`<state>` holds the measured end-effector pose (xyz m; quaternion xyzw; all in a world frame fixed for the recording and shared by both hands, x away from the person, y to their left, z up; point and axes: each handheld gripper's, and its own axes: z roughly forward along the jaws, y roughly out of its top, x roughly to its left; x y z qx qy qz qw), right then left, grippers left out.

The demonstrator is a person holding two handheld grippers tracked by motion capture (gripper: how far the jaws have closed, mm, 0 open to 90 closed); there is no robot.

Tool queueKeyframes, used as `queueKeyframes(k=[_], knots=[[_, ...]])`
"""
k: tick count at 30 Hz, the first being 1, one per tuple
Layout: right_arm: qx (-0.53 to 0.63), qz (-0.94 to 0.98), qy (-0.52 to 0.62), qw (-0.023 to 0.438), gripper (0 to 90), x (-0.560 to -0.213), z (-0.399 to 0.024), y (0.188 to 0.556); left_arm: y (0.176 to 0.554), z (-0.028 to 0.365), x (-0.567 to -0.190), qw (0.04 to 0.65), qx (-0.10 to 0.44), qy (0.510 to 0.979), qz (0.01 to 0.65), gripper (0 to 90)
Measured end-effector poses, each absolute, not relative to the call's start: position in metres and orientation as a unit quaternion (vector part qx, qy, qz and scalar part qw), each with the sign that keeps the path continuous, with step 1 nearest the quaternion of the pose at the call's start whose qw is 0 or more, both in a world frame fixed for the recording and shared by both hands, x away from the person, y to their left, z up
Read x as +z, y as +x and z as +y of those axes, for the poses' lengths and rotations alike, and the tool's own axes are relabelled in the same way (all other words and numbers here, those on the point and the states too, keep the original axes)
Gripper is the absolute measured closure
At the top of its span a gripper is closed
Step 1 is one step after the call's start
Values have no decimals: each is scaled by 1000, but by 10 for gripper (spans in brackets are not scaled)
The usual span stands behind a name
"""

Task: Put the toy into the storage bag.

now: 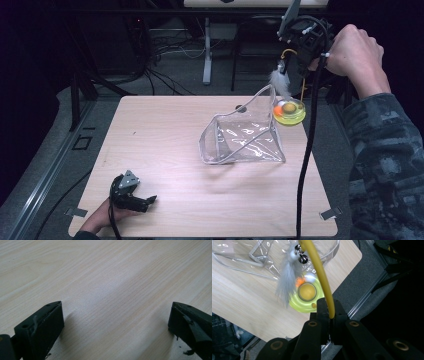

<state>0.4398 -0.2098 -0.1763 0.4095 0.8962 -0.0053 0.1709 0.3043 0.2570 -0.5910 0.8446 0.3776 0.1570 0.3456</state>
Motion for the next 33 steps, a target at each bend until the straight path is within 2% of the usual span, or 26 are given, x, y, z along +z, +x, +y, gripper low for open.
queueKeyframes(k=[16, 33], knots=[[13, 909, 376, 178, 872, -165, -168, 442, 304, 257, -591, 346, 156, 845, 377, 1], [37, 920, 356, 160, 871, -188, -139, 453, 305, 257, -590, 343, 154, 847, 376, 1]])
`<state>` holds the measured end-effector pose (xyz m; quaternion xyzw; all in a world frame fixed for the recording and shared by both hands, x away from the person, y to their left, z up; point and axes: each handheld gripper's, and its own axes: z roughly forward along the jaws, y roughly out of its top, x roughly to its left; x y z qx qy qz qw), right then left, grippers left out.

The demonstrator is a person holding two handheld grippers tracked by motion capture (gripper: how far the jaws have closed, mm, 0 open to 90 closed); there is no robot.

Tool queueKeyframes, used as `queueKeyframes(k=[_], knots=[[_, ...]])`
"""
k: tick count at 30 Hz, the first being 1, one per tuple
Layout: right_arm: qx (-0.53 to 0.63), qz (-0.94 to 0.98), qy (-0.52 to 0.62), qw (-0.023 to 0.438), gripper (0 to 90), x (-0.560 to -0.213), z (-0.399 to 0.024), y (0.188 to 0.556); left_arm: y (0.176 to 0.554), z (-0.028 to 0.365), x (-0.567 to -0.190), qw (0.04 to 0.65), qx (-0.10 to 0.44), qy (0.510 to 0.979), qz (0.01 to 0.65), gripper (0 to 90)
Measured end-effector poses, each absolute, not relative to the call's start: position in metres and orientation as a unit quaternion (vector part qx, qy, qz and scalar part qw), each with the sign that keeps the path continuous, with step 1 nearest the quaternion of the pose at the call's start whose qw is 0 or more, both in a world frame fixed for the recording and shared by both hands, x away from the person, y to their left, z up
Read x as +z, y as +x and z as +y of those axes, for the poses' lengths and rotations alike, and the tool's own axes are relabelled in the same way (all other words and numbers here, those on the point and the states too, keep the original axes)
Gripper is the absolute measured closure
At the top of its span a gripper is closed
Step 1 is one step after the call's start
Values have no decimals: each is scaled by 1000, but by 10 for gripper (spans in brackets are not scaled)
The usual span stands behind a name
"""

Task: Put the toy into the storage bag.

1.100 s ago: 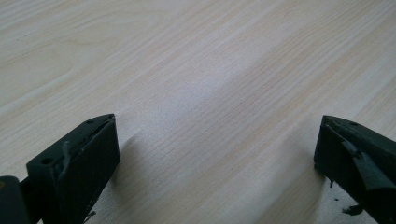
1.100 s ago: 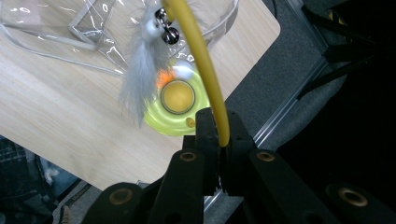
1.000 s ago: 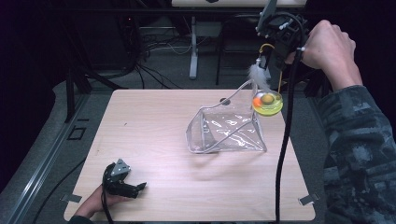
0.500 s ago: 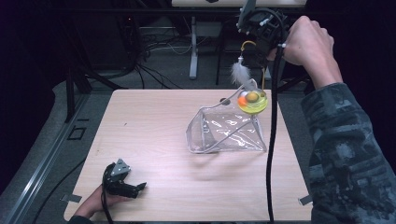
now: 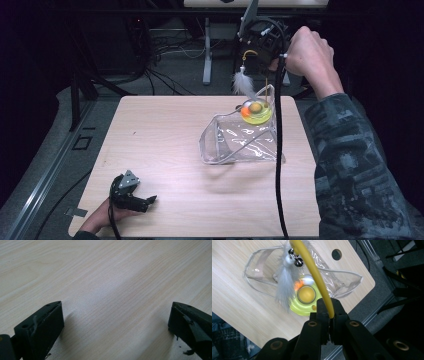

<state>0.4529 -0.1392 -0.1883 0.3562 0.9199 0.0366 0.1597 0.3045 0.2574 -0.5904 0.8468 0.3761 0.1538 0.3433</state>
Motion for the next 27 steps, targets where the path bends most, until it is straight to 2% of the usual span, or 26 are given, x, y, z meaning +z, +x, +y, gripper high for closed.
queueKeyframes(k=[27], knots=[[37, 928, 352, 118, 871, -249, -140, 470, 305, 257, -590, 343, 154, 847, 375, 1]])
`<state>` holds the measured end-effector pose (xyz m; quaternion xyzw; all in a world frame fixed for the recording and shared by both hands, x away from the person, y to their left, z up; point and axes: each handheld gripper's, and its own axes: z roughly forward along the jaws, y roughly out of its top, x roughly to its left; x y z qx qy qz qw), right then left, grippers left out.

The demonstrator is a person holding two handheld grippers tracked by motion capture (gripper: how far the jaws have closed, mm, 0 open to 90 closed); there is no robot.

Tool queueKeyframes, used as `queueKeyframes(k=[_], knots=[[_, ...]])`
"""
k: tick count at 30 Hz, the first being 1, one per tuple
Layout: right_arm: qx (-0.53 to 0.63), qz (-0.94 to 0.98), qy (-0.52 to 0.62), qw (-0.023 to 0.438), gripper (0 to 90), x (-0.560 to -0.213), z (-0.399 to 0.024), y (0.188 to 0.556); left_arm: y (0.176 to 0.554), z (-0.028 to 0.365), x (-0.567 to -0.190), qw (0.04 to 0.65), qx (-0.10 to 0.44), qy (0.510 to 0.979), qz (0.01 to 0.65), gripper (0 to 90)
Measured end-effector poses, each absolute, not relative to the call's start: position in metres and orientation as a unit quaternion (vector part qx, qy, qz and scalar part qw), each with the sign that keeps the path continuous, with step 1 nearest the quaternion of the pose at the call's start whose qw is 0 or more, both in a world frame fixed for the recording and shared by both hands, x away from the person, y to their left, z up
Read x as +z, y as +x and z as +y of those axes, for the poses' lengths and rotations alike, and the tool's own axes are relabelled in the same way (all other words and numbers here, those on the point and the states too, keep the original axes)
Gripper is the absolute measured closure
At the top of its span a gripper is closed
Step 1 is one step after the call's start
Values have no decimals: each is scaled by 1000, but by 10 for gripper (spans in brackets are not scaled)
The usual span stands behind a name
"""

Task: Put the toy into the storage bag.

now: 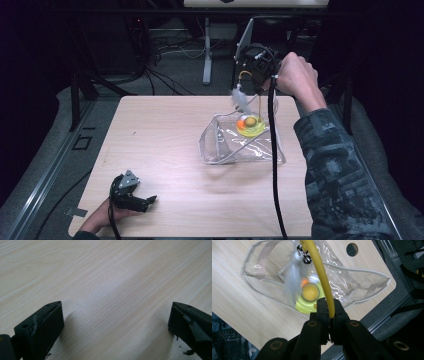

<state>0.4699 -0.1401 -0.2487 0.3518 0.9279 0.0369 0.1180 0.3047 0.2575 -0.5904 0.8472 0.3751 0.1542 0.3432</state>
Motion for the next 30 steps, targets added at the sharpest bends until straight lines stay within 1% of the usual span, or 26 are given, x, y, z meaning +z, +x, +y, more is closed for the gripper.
queueKeyframes(k=[8, 20, 26, 30], knots=[[33, 928, 354, 113, 873, -265, -145, 470, 305, 257, -590, 343, 153, 848, 373, 0], [35, 925, 366, 93, 874, -307, -159, 469, 305, 257, -590, 344, 153, 848, 374, 0], [26, 928, 359, 94, 874, -323, -160, 470, 305, 257, -590, 344, 152, 848, 374, 0], [20, 929, 355, 104, 873, -336, -157, 468, 305, 257, -590, 344, 152, 848, 374, 0]])
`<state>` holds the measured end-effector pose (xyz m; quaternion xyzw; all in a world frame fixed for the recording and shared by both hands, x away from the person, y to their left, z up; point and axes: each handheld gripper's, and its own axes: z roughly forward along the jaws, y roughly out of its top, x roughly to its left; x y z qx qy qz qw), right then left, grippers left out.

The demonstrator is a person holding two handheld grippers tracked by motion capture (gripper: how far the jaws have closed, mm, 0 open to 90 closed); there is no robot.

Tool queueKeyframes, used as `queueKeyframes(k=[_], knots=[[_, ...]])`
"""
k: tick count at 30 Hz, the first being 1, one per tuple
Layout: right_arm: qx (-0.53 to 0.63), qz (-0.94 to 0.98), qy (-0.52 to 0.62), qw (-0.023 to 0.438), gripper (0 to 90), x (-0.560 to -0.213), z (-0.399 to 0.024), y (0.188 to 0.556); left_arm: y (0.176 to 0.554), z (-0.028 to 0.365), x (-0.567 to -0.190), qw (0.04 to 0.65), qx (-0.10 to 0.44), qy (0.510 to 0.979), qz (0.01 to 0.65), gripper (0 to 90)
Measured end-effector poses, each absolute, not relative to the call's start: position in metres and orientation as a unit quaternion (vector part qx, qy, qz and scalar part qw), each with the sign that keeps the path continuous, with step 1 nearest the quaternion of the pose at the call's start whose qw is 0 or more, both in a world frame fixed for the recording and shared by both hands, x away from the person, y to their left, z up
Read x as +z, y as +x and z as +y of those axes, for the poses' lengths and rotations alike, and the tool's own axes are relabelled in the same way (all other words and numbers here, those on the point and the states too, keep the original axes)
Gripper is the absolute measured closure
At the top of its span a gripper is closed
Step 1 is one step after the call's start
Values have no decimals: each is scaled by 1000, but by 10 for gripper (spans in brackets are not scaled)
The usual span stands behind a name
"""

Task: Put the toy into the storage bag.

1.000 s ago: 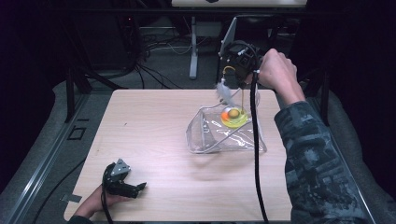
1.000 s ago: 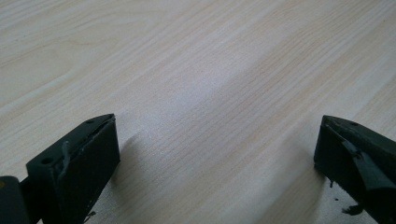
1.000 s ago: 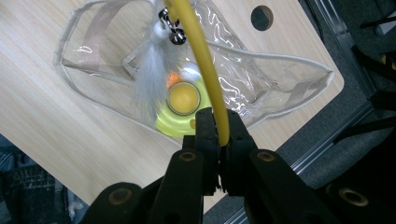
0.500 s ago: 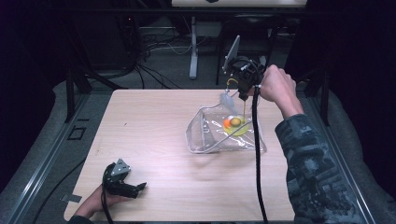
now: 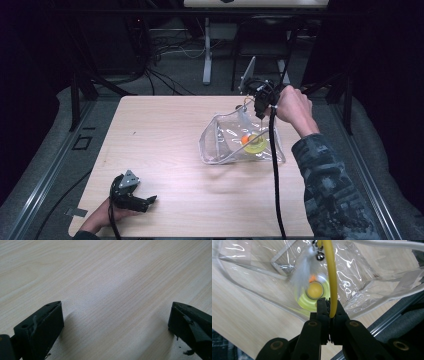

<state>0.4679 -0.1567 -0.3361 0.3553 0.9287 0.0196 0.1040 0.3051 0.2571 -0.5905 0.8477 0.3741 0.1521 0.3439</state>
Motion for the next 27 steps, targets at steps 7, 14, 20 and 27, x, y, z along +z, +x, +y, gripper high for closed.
queueKeyframes(k=[7, 14, 20, 27], knots=[[20, 925, 366, 103, 873, -355, -157, 467, 305, 257, -591, 344, 152, 848, 374, 0], [17, 924, 368, 105, 873, -361, -162, 467, 305, 257, -590, 344, 152, 847, 375, 0], [15, 921, 373, 107, 873, -369, -166, 466, 305, 257, -590, 343, 153, 848, 374, 0], [5, 916, 387, 109, 870, -377, -169, 466, 305, 257, -590, 344, 152, 847, 375, 1]])
